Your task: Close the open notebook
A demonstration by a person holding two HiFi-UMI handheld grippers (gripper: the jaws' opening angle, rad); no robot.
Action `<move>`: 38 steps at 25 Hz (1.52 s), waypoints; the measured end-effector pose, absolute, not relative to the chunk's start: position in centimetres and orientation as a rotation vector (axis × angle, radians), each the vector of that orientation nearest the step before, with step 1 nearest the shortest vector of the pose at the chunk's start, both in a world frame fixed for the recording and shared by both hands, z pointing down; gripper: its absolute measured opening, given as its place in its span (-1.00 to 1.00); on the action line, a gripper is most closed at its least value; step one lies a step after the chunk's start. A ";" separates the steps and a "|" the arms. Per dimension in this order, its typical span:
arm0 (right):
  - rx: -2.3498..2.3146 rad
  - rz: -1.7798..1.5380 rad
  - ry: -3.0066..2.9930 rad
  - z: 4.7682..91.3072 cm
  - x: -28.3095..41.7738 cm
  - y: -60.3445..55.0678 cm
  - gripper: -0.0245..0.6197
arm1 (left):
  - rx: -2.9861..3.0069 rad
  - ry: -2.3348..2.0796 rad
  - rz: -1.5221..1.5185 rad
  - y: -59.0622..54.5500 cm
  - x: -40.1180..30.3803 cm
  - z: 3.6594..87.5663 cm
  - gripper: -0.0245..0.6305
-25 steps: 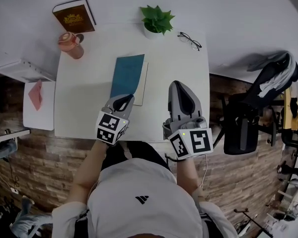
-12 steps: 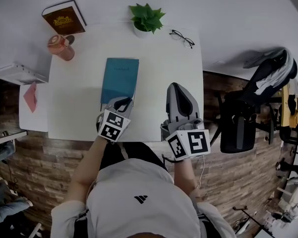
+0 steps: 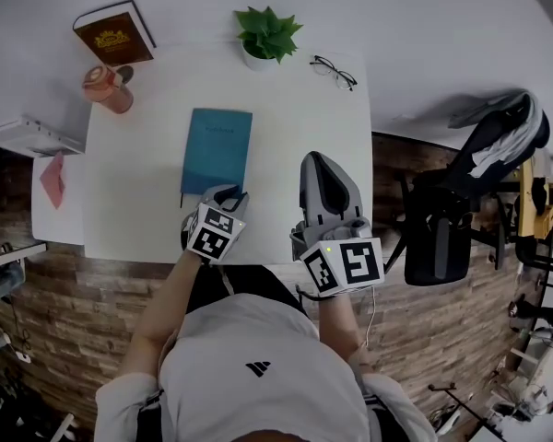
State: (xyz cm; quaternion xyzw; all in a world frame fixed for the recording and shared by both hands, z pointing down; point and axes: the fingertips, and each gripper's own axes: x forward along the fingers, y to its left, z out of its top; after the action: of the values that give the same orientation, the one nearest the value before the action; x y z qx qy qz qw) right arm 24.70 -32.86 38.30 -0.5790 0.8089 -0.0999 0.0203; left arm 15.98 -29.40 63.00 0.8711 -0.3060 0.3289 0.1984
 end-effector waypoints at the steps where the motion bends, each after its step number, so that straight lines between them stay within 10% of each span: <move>1: -1.795 -0.311 2.509 38.3 24.8 -32.9 -0.93 | 2.429 -0.864 0.917 -29.5 15.9 63.0 -0.67; 15: -1.781 -0.295 2.506 37.7 24.6 -32.3 -0.93 | 2.472 -0.822 0.849 -28.7 16.5 61.9 -0.47; 21: -1.776 -0.280 2.505 37.3 23.5 -31.7 -0.93 | 2.562 -0.884 0.739 -28.6 15.6 58.6 -0.89; 38: -1.827 -0.196 2.480 35.4 19.2 -28.3 -0.93 | 2.666 -1.148 0.232 -28.5 7.0 45.0 -0.90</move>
State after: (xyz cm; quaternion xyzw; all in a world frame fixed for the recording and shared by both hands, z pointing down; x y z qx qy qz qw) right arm 19.20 -28.30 35.42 -0.5917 0.8032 -0.0634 0.0276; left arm 7.02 -28.52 44.99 0.9095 -0.3917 0.0791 0.1144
